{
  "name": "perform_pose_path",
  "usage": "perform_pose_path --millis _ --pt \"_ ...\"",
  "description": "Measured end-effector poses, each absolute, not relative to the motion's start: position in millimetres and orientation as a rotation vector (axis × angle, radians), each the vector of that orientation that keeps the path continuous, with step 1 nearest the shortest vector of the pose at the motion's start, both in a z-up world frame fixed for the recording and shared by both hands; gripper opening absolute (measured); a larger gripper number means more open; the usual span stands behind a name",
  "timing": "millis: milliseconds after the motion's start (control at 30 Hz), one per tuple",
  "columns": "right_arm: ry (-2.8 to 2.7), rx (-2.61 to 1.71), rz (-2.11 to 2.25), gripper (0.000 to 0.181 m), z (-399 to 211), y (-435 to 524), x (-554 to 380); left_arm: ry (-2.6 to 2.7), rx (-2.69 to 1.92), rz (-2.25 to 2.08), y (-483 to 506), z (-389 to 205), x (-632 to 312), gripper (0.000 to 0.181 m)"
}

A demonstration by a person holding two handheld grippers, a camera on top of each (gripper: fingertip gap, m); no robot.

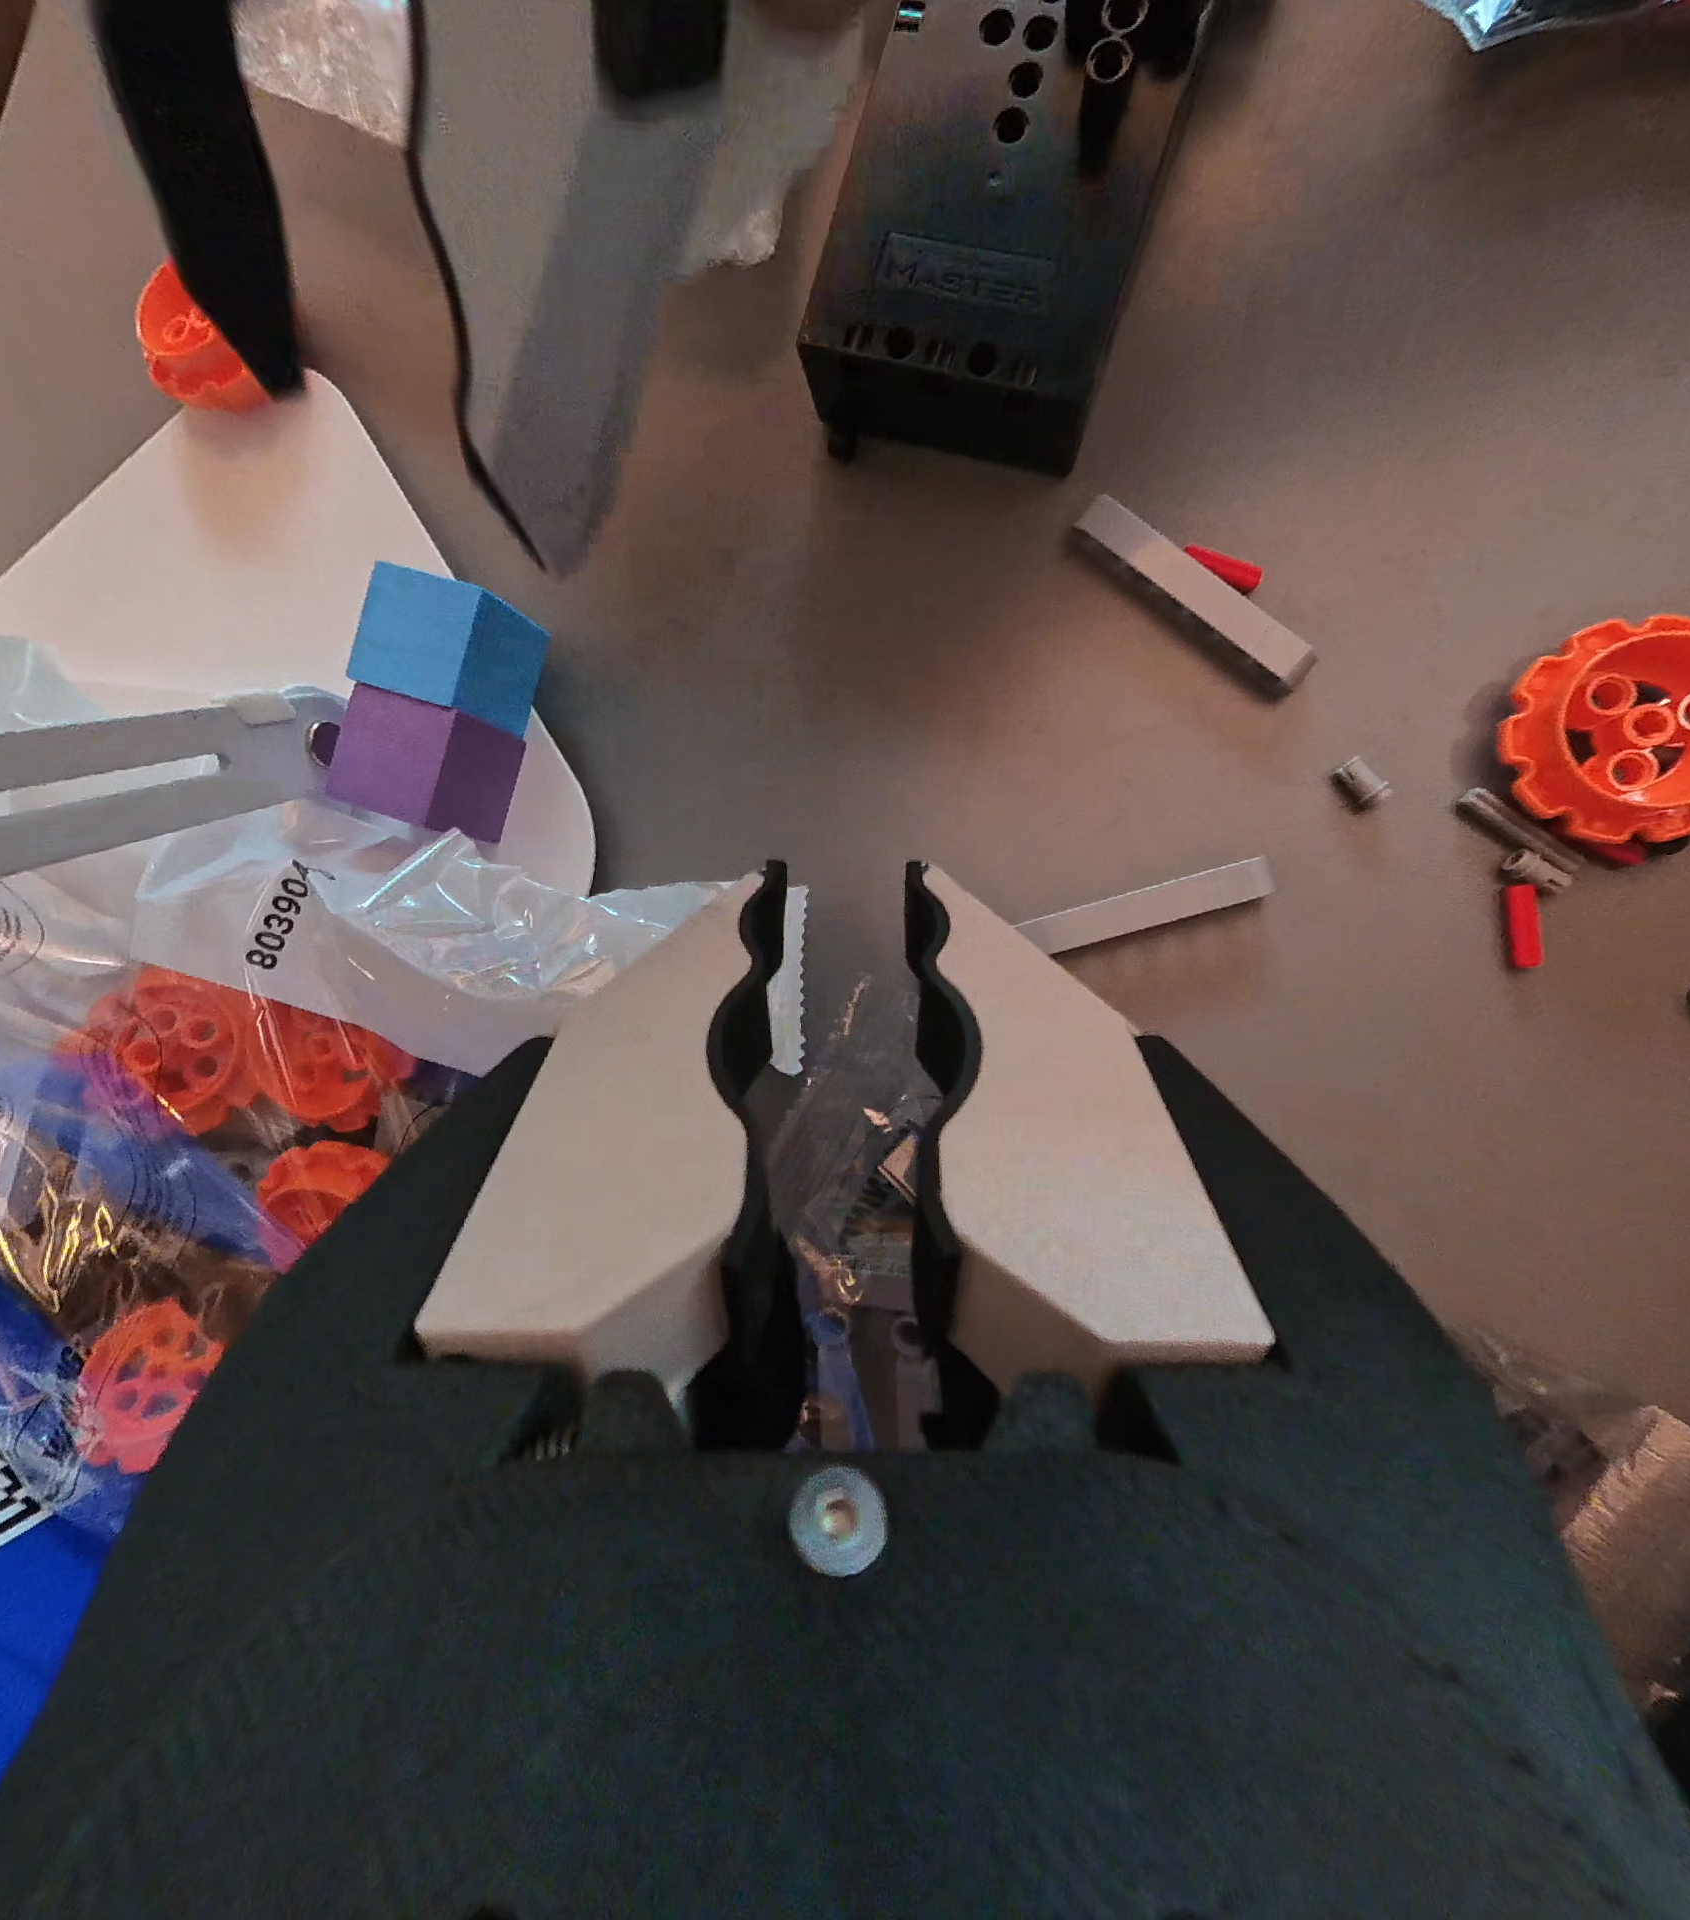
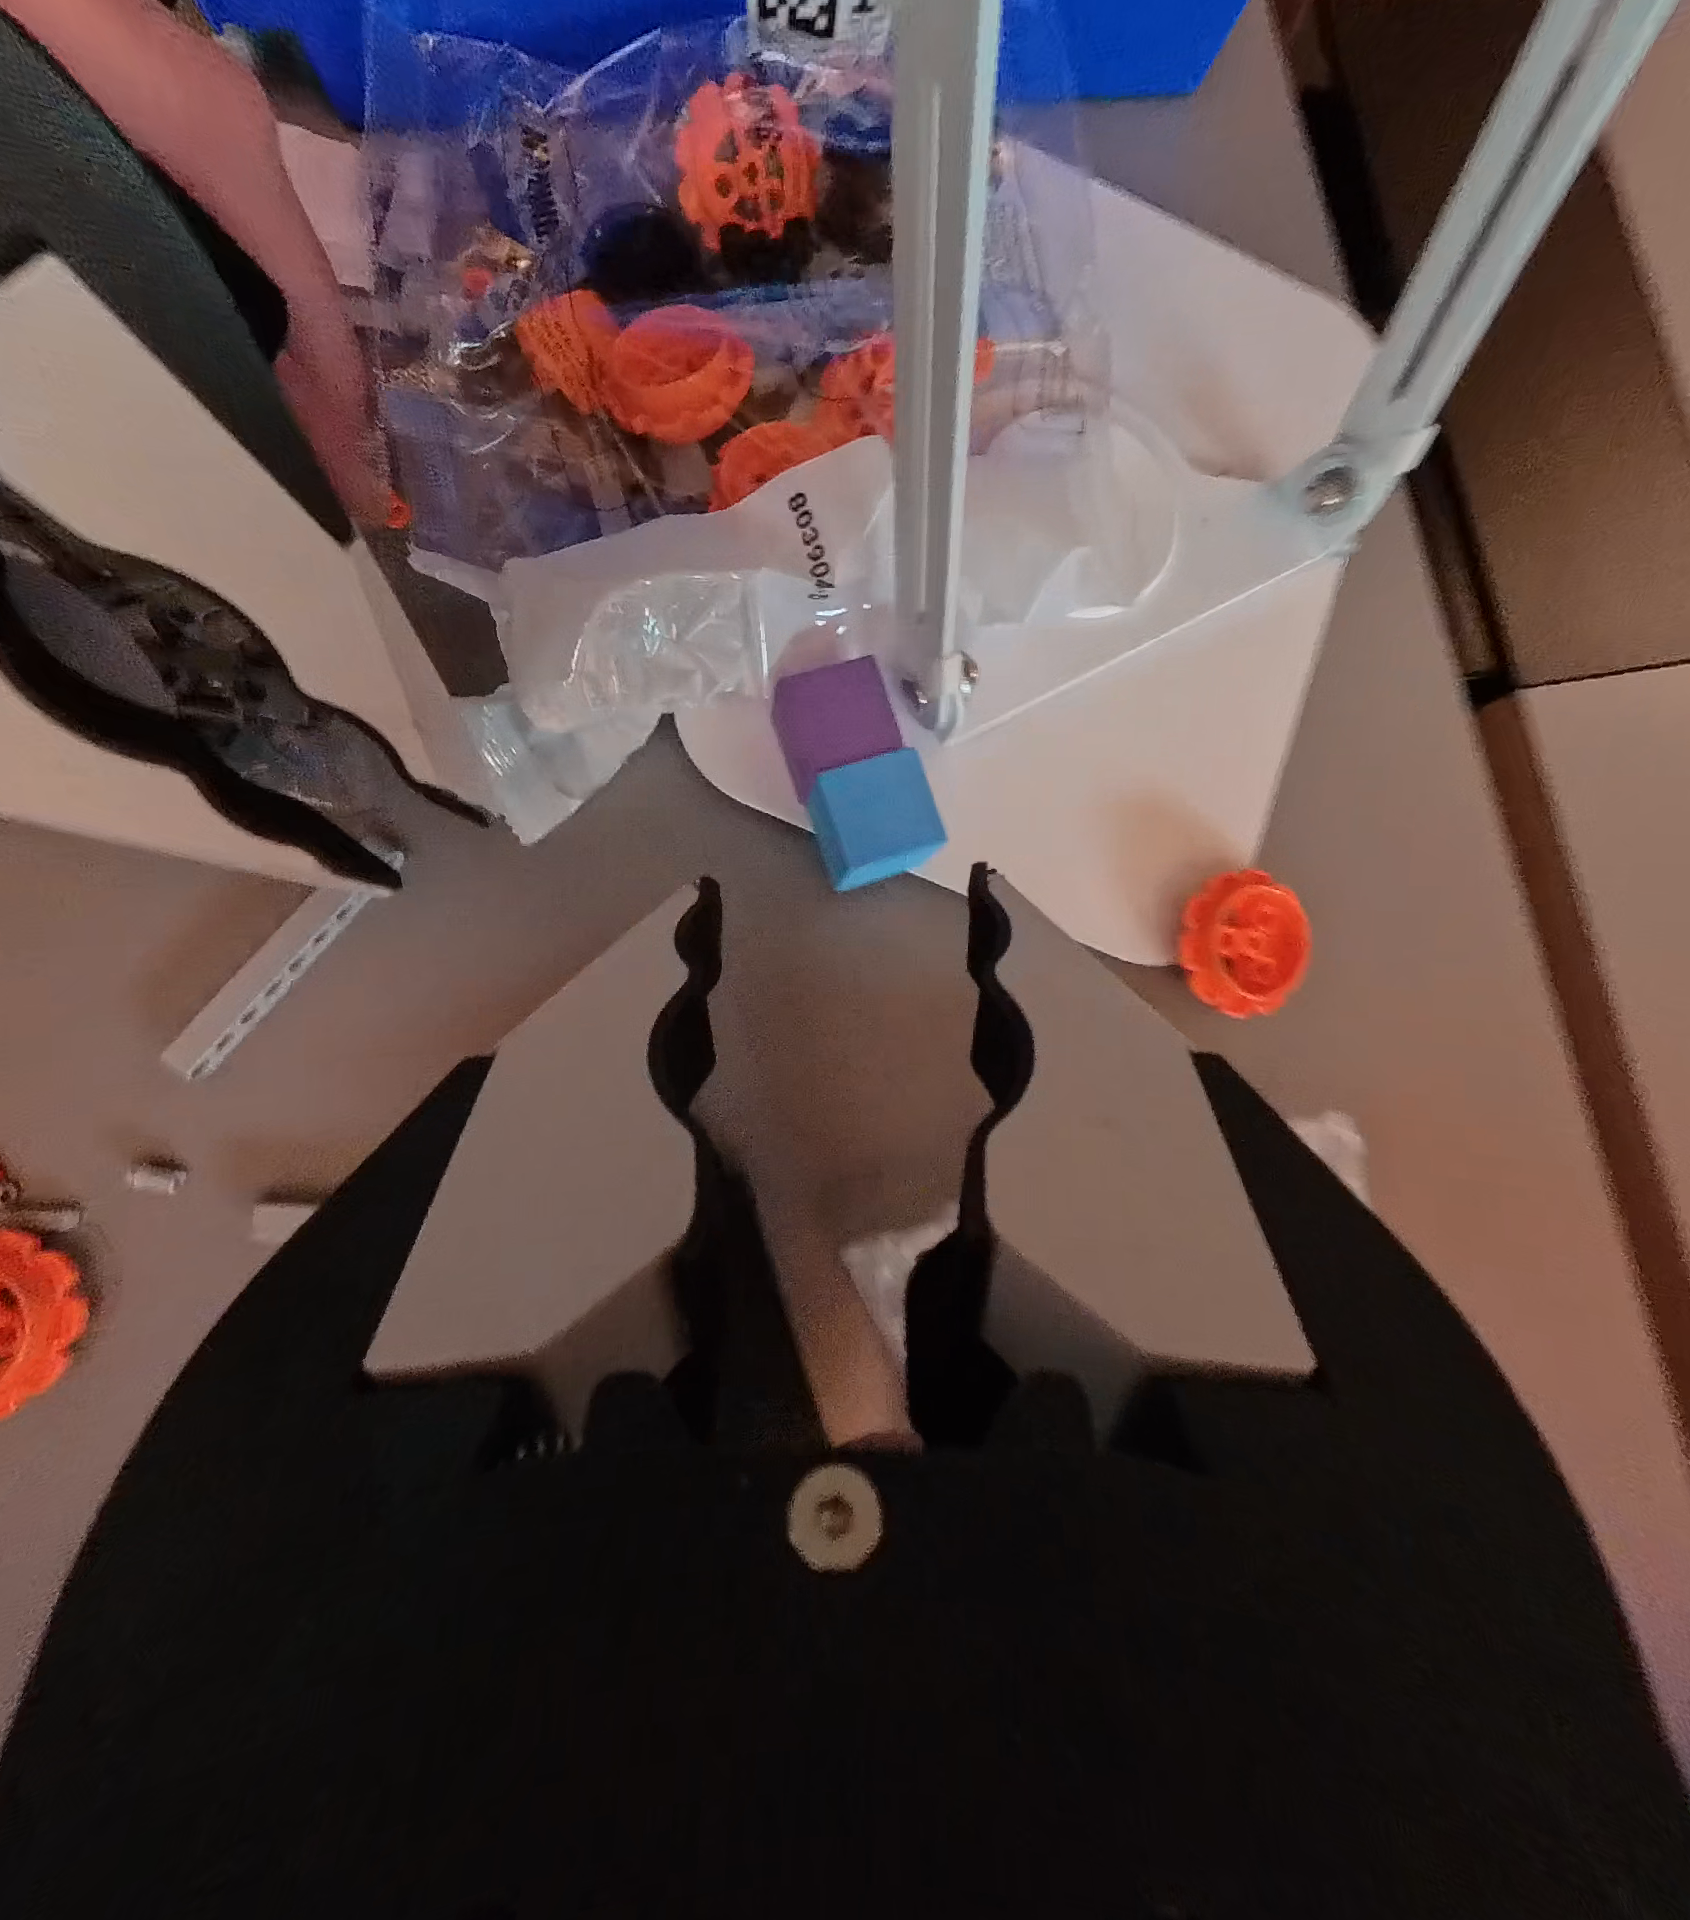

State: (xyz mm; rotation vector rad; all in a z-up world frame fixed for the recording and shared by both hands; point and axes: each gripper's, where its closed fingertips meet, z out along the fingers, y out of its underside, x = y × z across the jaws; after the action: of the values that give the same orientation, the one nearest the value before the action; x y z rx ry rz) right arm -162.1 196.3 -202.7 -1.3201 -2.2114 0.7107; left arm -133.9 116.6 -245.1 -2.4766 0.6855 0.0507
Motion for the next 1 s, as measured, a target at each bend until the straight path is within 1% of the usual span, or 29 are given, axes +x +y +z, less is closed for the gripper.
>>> perform_pose_path --millis 67,133,200,267,333,433,567,733,867,1000 --pt "-2.221 -1.369 0.740 0.051 -222.4 192.8 -172.4 0.687 -2.482 0.054 116.6 -246.6 -134.5 0.021" --pt "-2.219 -1.390 0.721 0.050 -237.6 194.8 -182.6 0.691 -2.486 0.054 116.6 -247.9 -134.4 0.022" --pt "-2.227 -1.413 0.701 0.044 -250.5 197.3 -190.0 0.693 -2.487 0.055 116.6 -248.5 -134.4 0.022" --pt "-2.241 -1.446 0.700 0.030 -258.8 198.5 -193.3 0.694 -2.487 0.056 116.5 -248.7 -134.5 0.022" --pt "-2.231 -1.460 0.718 0.030 -256.1 197.7 -193.2 0.692 -2.485 0.056 116.3 -248.3 -135.0 0.022" --pt "-2.210 -1.443 0.722 0.029 -233.4 197.4 -183.6 0.692 -2.485 0.057 116.3 -248.1 -135.1 0.022" --pt "-2.130 -1.455 0.770 0.029 -175.4 212.2 -159.1 0.704 -2.484 0.050 117.5 -249.2 -132.1 0.022" --pt "-2.036 -1.466 0.656 0.029 -116.2 265.7 -118.4 0.703 -2.480 0.049 118.3 -248.4 -131.4 0.021" --pt "-1.997 -1.546 0.559 0.029 -100.6 311.2 -94.1 0.713 -2.479 0.043 119.9 -250.0 -128.8 0.021" --pt "-2.035 -1.577 0.494 0.029 -101.0 327.6 -83.7 0.712 -2.487 0.038 120.6 -253.3 -129.4 0.021"
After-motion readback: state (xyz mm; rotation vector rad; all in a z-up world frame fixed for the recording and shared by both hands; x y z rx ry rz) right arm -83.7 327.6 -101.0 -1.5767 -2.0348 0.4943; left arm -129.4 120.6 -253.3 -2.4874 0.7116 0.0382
